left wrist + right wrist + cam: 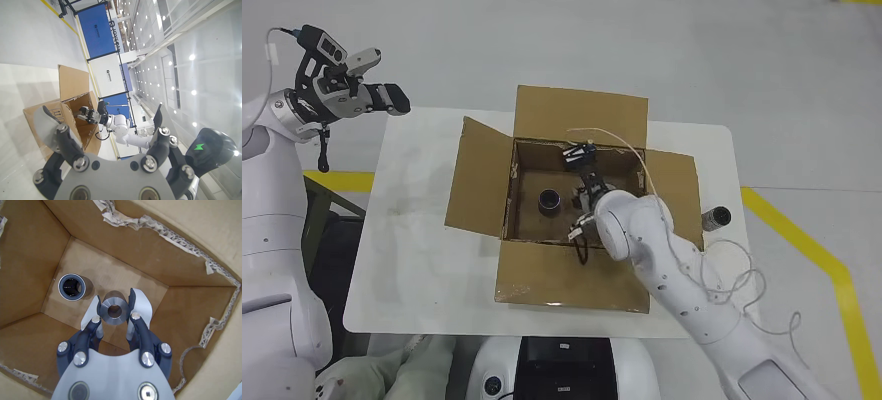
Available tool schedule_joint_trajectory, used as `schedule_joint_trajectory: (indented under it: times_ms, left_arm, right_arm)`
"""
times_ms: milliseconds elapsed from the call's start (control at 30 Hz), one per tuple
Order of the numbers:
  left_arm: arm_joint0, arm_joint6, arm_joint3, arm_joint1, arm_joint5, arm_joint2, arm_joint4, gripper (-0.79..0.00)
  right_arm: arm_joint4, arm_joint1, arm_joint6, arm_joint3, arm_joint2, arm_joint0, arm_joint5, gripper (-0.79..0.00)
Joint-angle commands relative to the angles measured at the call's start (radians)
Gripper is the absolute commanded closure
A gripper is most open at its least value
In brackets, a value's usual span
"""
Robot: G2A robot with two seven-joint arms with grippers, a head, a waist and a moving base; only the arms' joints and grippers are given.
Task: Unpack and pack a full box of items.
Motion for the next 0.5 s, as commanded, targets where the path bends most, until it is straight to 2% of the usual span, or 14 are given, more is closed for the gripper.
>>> schedule_joint_trajectory:
  times_ms: [0, 467]
  left_arm:
    - [0.0, 0.0, 0.0, 0.0, 0.0, 0.0, 0.0, -0.785]
    - [0.0, 0.0, 0.0, 0.0, 0.0, 0.0, 0.0, -0.785]
  right_arm:
    - [0.01, -0.008, -0.002, 0.036, -0.012, 0.018, 0.003, 0.0]
    - [0.058, -0.057, -0.027, 0.24, -0.052, 0.091, 0.02, 0.0]
